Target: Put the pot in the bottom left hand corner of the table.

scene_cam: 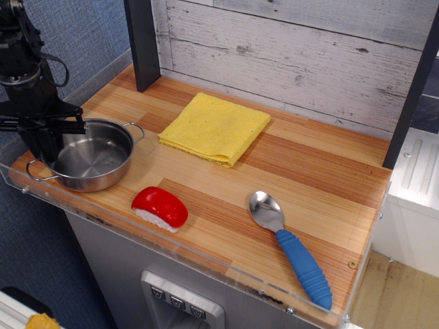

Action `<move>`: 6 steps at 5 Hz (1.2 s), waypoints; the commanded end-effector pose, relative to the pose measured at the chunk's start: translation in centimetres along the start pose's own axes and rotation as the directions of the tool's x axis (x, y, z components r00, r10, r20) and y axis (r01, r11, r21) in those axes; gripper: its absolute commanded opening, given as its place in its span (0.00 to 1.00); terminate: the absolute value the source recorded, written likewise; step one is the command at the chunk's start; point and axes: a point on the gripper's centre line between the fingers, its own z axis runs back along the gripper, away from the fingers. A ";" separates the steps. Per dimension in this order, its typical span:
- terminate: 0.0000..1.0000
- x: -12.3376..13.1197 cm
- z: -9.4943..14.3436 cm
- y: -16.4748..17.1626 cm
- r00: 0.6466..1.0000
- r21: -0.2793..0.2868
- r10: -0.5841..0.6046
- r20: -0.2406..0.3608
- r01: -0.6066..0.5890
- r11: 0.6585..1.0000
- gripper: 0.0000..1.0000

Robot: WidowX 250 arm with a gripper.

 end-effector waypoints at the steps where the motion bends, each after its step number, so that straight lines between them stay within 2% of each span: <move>1: 0.00 -1.1 0.6 1.4 0.997 0.113 0.071 0.039 -0.075 0.991 0.00; 2: 0.00 -1.0 1.0 1.7 0.999 0.149 0.045 0.009 -0.045 0.988 1.00; 3: 0.00 -1.0 1.8 1.7 0.999 0.173 0.043 -0.033 -0.037 0.984 1.00; 5: 0.00 -0.5 4.9 0.7 0.999 0.244 0.031 0.014 -0.034 0.969 1.00; 6: 0.00 -0.5 6.4 -1.2 0.999 0.268 -0.006 0.045 -0.007 0.963 1.00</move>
